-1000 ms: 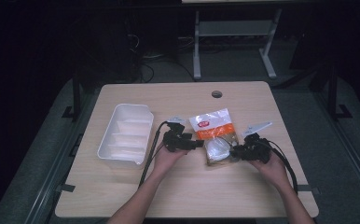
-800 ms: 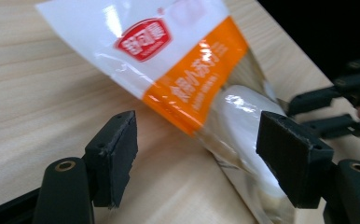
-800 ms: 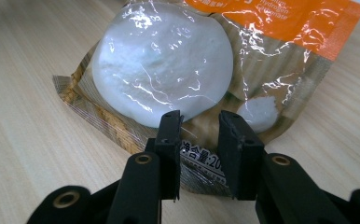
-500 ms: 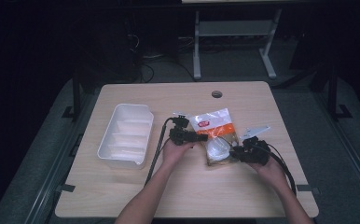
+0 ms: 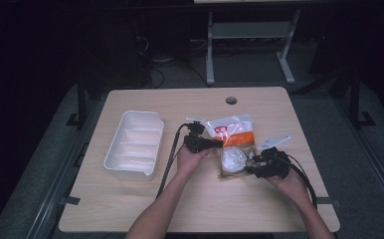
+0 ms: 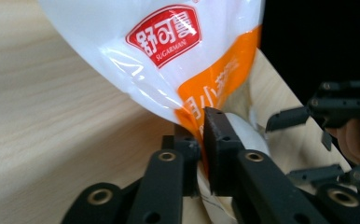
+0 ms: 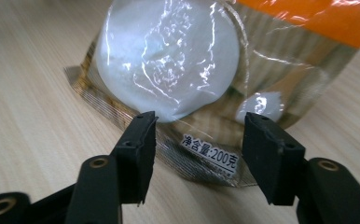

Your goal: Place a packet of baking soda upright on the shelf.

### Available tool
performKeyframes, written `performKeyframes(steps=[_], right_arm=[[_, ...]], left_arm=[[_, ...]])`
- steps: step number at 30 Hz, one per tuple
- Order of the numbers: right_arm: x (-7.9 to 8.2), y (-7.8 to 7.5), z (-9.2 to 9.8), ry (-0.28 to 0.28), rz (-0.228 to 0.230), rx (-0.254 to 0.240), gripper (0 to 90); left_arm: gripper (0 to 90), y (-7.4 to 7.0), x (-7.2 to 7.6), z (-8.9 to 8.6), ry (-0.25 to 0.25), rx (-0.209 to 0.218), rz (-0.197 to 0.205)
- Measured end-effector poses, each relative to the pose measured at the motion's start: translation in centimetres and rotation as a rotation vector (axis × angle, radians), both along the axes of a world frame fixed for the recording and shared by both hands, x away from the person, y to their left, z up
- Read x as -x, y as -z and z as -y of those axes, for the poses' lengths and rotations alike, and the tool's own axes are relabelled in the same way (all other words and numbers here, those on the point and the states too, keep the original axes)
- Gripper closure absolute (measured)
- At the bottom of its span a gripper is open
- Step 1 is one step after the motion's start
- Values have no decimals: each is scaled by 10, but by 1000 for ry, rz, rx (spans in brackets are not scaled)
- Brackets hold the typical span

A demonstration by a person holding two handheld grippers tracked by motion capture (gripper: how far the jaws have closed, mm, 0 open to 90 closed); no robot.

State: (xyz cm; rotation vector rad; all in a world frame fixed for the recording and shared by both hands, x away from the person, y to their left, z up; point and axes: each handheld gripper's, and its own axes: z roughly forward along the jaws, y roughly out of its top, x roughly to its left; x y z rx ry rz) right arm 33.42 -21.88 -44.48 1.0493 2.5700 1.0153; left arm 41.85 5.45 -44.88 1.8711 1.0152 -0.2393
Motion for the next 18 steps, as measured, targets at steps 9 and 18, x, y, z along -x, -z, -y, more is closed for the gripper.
performKeyframes(steps=[9,18], right_arm=[[11,-14,27,85,84,-97,348],[14,-21,30,61,148,-167,358]], left_arm=[[886,-21,15,2,72,32,85],[887,-38,32,2,169,49,147]])
